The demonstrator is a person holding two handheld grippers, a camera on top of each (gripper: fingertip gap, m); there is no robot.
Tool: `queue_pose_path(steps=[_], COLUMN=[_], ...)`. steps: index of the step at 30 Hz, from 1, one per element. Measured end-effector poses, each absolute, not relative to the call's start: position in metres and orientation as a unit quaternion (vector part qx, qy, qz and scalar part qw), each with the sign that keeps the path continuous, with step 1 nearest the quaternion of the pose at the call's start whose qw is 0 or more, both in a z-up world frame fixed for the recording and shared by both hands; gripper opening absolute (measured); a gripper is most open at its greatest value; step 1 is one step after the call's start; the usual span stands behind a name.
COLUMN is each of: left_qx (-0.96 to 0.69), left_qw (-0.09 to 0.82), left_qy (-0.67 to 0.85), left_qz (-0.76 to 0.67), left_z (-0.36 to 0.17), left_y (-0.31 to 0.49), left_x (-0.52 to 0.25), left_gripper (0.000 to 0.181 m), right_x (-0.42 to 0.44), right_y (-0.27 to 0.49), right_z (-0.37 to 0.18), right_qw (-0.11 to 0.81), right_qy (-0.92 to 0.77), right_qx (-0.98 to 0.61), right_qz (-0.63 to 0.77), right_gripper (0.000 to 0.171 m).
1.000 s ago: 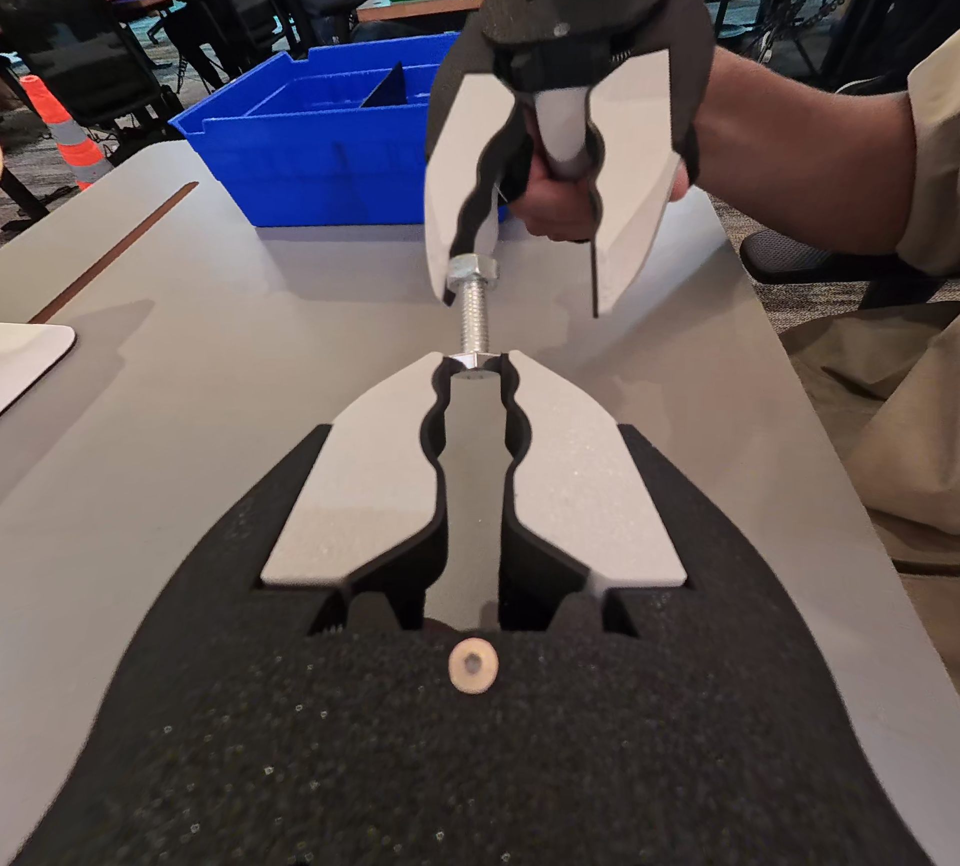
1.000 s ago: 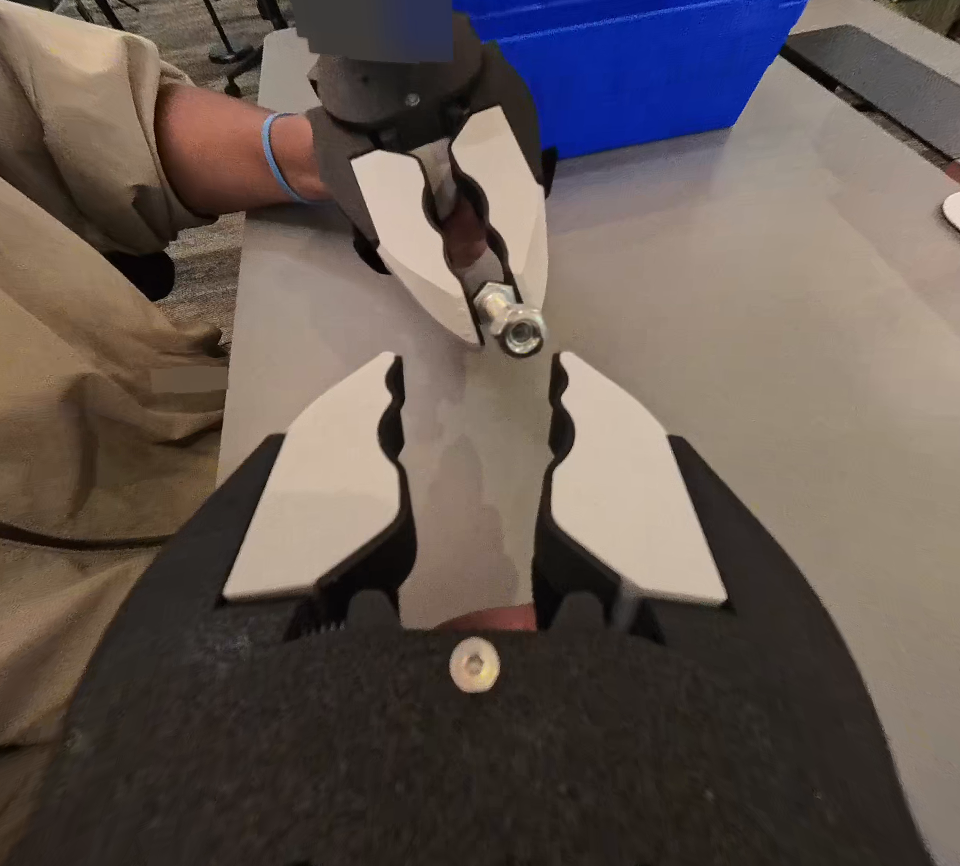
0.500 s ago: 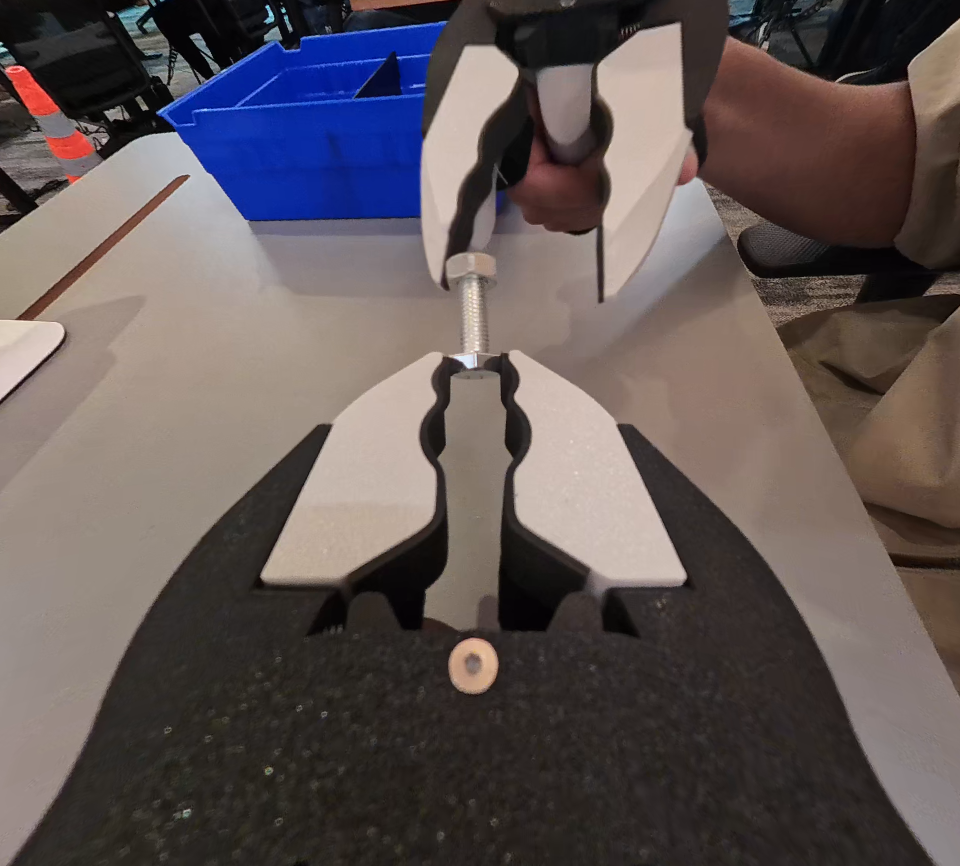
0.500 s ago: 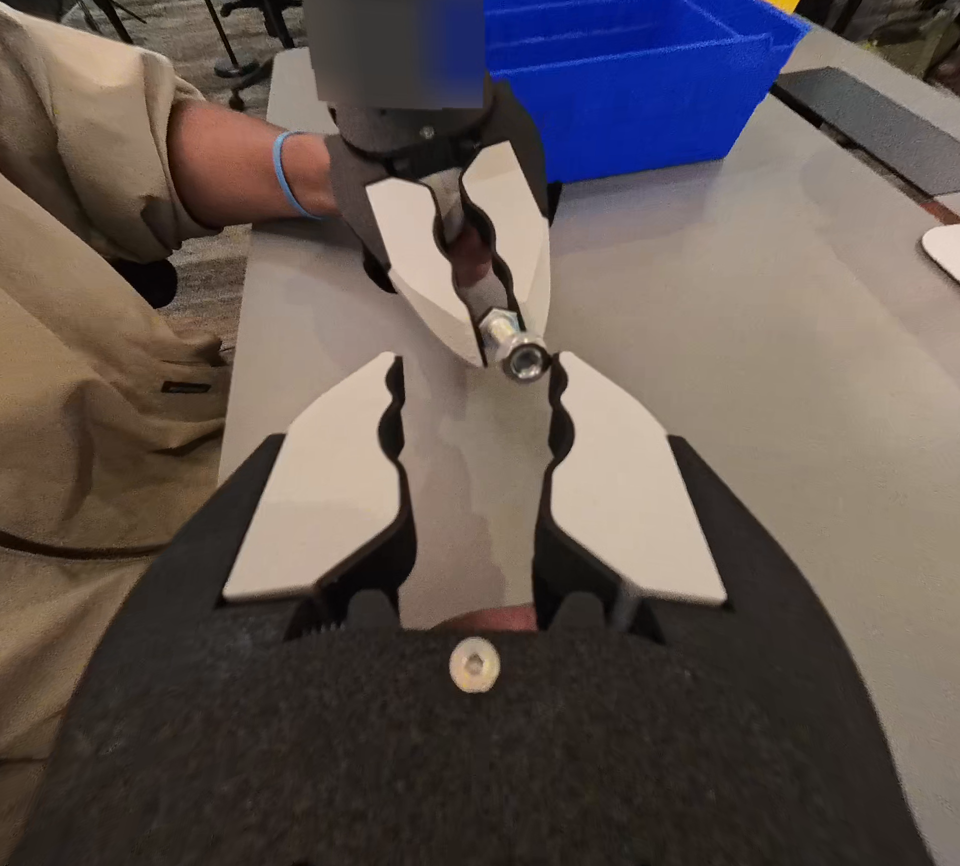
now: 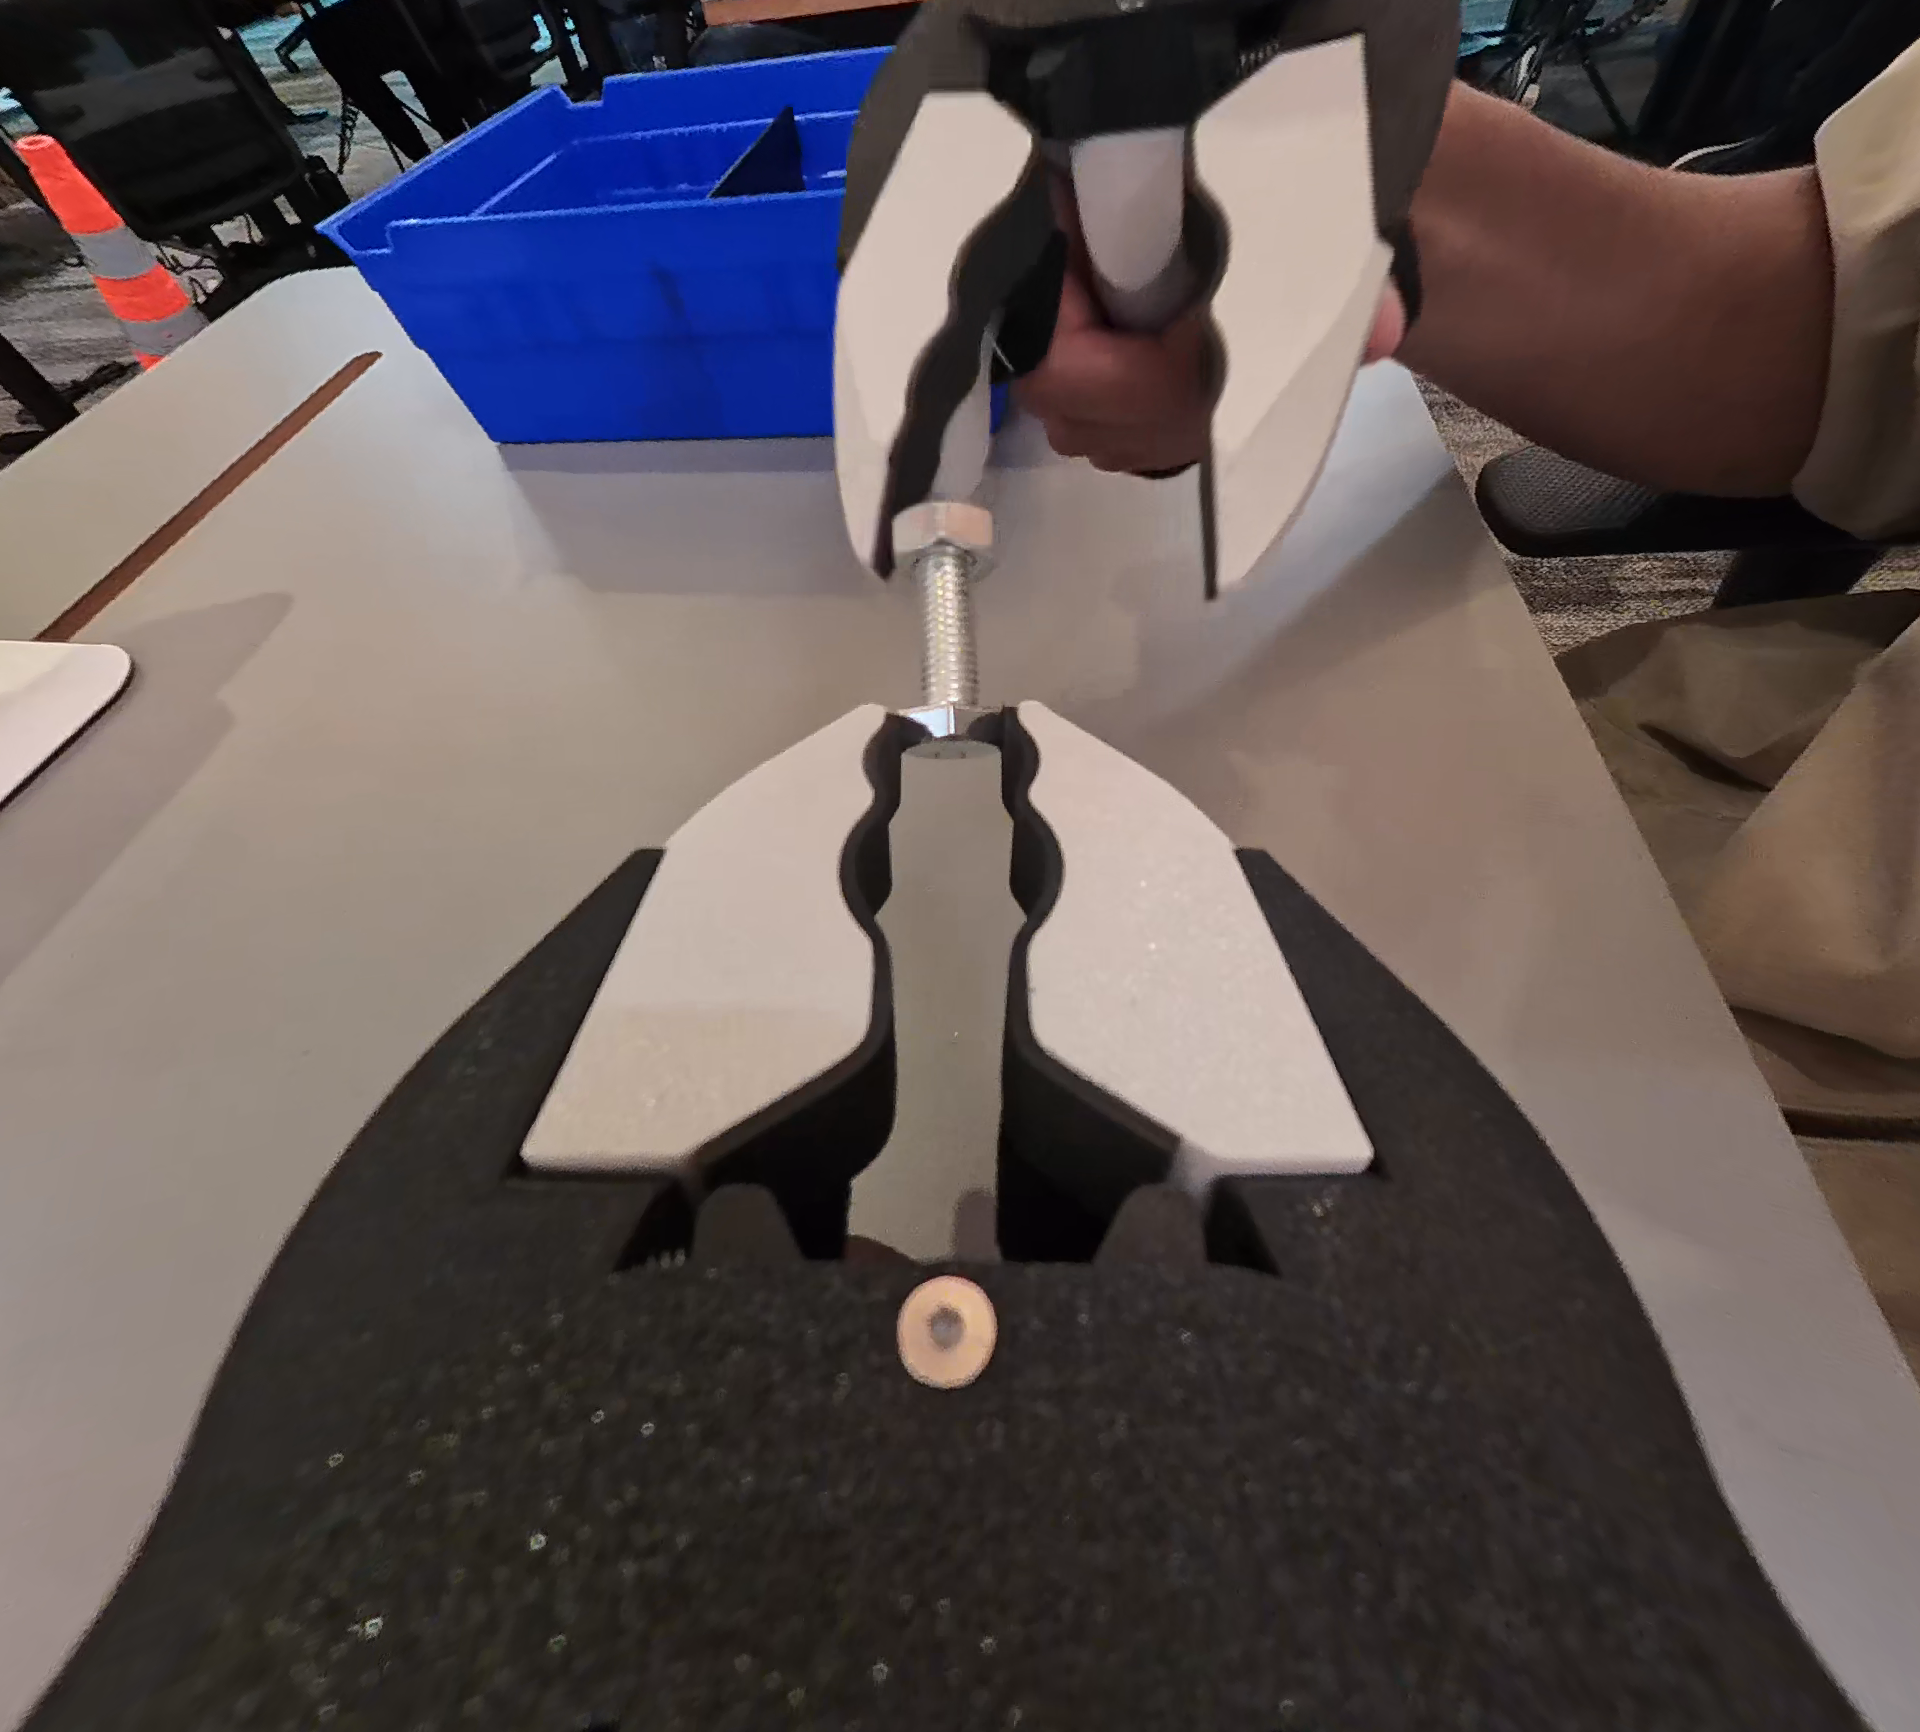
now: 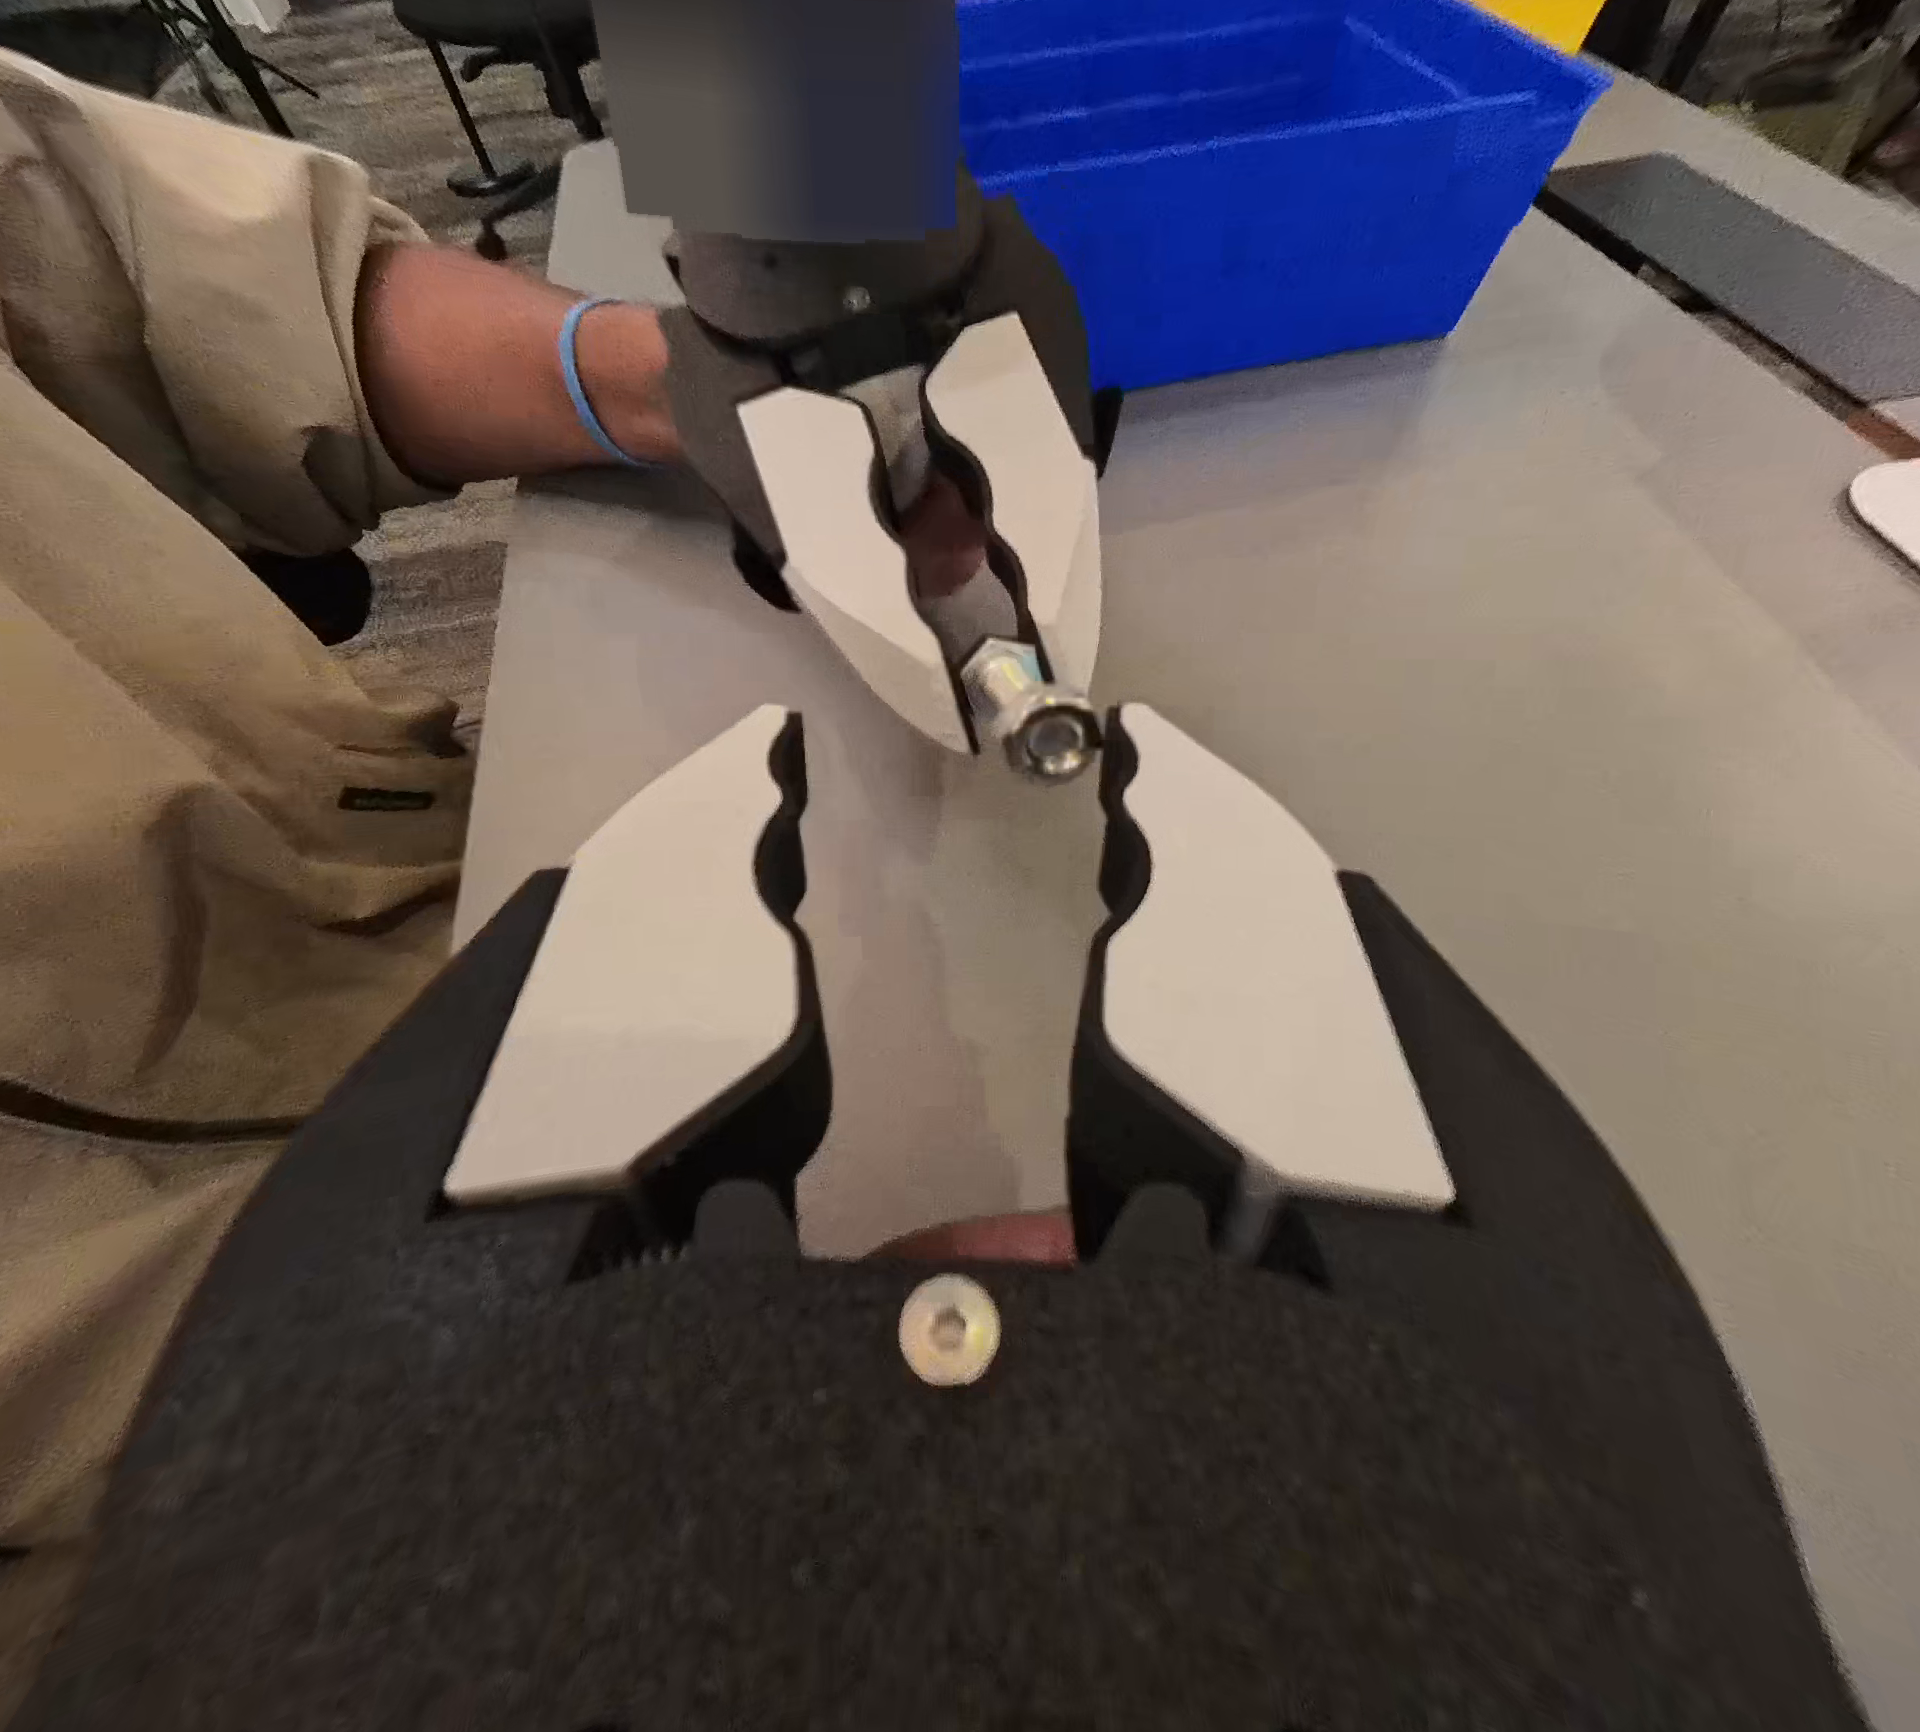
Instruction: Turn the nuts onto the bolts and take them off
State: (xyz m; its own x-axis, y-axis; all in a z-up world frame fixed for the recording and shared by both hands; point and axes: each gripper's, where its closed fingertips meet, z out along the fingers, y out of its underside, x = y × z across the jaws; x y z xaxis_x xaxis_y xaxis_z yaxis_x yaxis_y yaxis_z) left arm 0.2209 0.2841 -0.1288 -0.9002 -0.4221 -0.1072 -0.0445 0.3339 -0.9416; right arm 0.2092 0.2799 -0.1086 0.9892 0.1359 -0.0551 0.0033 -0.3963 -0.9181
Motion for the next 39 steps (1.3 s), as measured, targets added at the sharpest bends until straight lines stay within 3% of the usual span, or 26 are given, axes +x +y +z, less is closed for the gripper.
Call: queue_pose_path(steps=[4, 10, 17, 23, 32, 39], left_qx=[-0.146, -0.147, -0.147, -0.146, -0.145, -0.139], left_qw=[0.17, 0.171, 0.172, 0.176, 0.171, 0.168], left_qy=[0.8, 0.799, 0.8, 0.799, 0.801, 0.805], left_qz=[-0.557, -0.557, -0.556, -0.556, -0.556, -0.551], left_z=[-0.129, -0.128, -0.129, -0.128, -0.129, -0.131], left_y=[0.284, 0.285, 0.285, 0.285, 0.285, 0.282], left_x=[0.221, 0.222, 0.222, 0.222, 0.221, 0.219], left_gripper=[0.018, 0.018, 0.018, 0.018, 0.018, 0.018], right_x=[0.216, 0.216, 0.214, 0.222, 0.222, 0.224], right_y=[0.28, 0.274, 0.28, 0.274, 0.279, 0.284], right_z=[-0.094, -0.119, -0.096, -0.116, -0.113, -0.112], right_qw=[0.581, 0.524, 0.581, 0.533, 0.547, 0.552], right_qy=[-0.038, -0.025, -0.036, -0.01, -0.012, -0.005], right_qx=[-0.812, -0.848, -0.812, -0.844, -0.836, -0.832], right_qz=[0.03, 0.075, 0.045, 0.065, 0.052, 0.058], right_gripper=[0.053, 0.048, 0.052, 0.046, 0.049, 0.019])
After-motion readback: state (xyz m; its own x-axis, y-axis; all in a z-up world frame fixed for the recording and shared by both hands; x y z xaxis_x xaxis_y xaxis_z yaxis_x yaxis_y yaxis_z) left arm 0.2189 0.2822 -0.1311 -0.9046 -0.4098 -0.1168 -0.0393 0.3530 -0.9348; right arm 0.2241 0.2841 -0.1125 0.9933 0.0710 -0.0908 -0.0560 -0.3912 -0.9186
